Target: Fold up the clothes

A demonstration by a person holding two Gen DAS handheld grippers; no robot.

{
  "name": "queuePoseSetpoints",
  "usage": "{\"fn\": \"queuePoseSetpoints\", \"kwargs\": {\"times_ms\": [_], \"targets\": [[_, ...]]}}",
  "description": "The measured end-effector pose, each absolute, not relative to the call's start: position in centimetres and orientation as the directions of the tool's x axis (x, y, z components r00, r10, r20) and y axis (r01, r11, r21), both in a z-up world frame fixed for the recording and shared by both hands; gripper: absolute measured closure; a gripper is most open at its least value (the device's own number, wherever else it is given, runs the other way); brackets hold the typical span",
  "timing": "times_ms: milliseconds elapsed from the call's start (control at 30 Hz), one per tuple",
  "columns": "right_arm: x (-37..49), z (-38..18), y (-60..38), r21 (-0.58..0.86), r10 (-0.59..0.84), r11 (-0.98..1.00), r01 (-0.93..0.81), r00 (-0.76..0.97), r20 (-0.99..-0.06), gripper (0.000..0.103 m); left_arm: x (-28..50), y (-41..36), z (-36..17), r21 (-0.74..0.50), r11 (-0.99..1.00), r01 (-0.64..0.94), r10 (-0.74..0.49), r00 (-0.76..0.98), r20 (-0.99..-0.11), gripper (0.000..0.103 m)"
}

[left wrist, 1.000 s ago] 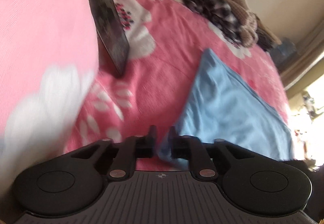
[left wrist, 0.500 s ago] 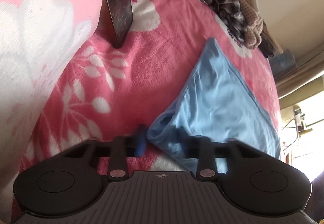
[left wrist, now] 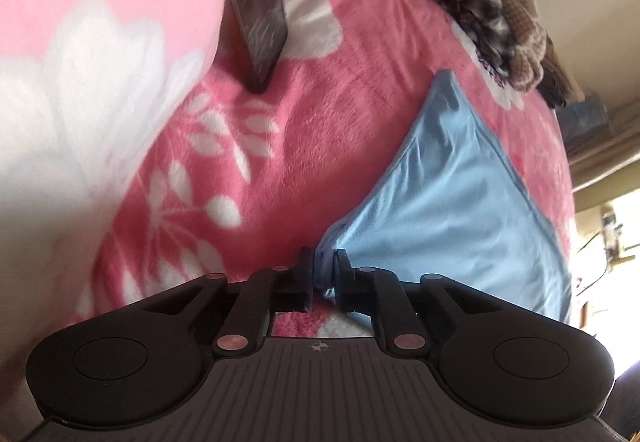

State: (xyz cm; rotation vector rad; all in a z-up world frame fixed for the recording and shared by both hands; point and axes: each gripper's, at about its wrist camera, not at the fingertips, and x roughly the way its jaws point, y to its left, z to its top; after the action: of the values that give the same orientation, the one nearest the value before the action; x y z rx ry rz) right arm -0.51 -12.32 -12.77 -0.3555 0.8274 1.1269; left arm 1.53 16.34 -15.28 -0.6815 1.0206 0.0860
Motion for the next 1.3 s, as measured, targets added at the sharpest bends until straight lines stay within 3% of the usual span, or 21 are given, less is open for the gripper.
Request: {"fn": "queuePoseSetpoints", "kwargs": {"times_ms": [200, 367, 567, 733, 1000, 1200, 1300], "targets": [[-0.4, -12.4, -15.7, 0.175, 0.612, 0.523, -0.834, 0.224, -0.759, 0.088, 0.6, 14.7, -11.9, -0.296, 0.922, -0.249, -0.083, 0.619, -0.781, 0.085], [0.0, -11.8, -17.3, 0.129, 0.548, 0.636, -0.761, 0.328, -0.770, 0.088, 2.0, 10.5, -11.6, -0.250, 0.966, -0.072, -0.149, 0.636, -0.758, 0.085], [0.3, -11.7, -19.4, 0.107, 0.489, 0.721, -0.684, 0.393, -0.779, 0.088, 3.5, 7.5, -14.9, -0.091, 0.996, -0.014, -0.065, 0.589, -0.805, 0.084], [-0.9, -13.4, -21.4, 0.076, 0.409, 0.728, -0.682, 0.342, -0.846, 0.088, 2.8, 8.7, -15.1, -0.103, 0.995, -0.013, -0.075, 0.599, -0.797, 0.083], [0.8, -9.9, -23.1, 0.061, 0.413, 0.763, -0.644, 0.412, -0.812, 0.088, 2.9, 8.9, -15.2, -0.121, 0.992, -0.034, -0.077, 0.600, -0.796, 0.083], [1.2, -12.5, -24.7, -0.141, 0.227, 0.785, -0.603, 0.491, -0.841, 0.088, 2.9, 9.2, -15.3, -0.148, 0.987, -0.059, -0.083, 0.603, -0.793, 0.082], [-0.9, -12.1, -28.4, -0.111, 0.202, 0.818, -0.564, 0.463, -0.863, 0.089, 3.0, 9.3, -15.4, -0.153, 0.986, -0.064, -0.084, 0.600, -0.795, 0.082]]}}
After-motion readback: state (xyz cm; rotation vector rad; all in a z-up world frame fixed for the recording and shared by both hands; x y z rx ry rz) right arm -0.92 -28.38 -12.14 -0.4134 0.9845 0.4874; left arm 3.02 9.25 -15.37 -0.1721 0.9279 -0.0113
